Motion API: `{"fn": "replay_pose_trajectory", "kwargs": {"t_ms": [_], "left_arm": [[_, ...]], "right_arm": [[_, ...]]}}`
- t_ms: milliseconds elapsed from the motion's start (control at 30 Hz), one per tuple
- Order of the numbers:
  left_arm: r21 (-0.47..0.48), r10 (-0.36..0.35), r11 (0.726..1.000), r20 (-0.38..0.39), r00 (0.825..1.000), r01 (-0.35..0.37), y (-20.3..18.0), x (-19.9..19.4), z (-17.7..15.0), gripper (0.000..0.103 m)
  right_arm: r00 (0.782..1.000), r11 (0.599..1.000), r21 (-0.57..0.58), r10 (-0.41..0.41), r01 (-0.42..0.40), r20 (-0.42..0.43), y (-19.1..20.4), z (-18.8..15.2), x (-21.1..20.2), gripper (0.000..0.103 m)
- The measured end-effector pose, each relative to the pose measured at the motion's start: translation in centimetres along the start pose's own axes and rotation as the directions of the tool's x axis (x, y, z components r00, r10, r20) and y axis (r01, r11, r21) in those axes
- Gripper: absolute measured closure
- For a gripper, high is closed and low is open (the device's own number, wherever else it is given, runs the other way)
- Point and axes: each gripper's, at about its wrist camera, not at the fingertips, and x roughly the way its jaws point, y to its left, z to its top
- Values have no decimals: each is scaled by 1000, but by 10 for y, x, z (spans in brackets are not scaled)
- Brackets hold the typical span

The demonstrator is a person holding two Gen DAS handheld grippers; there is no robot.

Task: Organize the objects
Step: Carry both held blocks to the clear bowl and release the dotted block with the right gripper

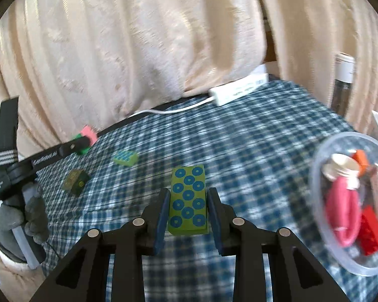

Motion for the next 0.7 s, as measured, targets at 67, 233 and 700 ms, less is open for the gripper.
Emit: {"fn": "replay_pose_trajectory", "kwargs": {"t_ms": [67,233,700], "left_arm": [[12,-7,1000,-3,1000,7,-5,0,-2,71],[40,-25,999,-9,1000,25,-18,0,-6,71],[128,-54,990,-36,998,58,-60,2,-21,71]], "right_arm": [[1000,999,23,-24,24,15,-13,0,-8,71],[995,992,85,-94,90,44,-49,0,-26,71],[962,938,257,-261,234,79,-141,-9,-61,71]]}}
